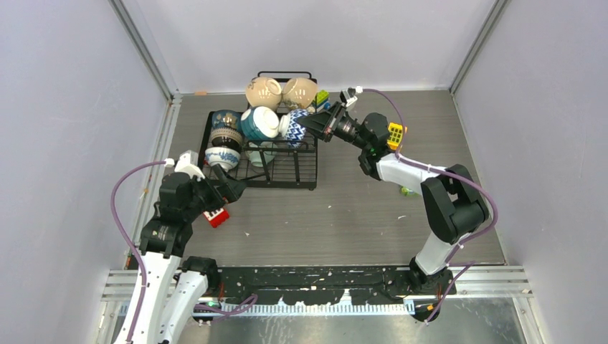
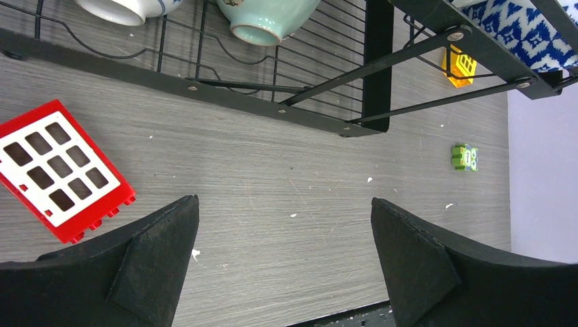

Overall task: Unload the bowls from the dish rack
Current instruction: Pick up the bowl from the dish rack.

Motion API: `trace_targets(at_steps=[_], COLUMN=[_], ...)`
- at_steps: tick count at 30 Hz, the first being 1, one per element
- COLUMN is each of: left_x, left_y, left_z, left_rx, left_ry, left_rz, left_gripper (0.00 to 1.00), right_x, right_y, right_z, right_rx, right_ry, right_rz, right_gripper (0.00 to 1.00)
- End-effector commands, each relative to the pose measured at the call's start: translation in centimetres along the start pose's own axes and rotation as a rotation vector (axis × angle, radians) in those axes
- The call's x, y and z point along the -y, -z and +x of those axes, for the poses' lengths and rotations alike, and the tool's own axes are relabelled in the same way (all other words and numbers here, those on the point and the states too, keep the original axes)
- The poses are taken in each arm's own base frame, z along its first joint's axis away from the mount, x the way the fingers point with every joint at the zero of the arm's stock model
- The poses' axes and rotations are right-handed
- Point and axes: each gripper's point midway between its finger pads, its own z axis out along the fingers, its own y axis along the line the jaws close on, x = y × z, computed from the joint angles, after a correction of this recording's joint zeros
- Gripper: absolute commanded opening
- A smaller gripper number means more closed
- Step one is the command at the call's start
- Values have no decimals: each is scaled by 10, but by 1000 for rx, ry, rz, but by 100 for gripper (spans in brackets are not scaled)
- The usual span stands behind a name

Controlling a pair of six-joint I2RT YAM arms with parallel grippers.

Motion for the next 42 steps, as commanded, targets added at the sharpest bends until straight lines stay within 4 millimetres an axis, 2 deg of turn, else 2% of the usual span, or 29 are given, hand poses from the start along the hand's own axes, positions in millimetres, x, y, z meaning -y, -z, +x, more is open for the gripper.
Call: trace_targets(at_steps=[1,10,42], left_x=[3,3,4], left_y=[1,2,16], left_z=[-8,-8,-17], left_rx=[36,40,65], left_ry=[1,0,6], left_rz=[9,9,-20], left_gripper=[98,98,97], right_x=[-53,-80,-138], right_y=[-5,-4,5], right_z=[-1,-3,-2], right_rx=[-25,-23,-36], right_ry=[64,80,96], right_rz=[-150,-208,-336], right_gripper=[1,1,1])
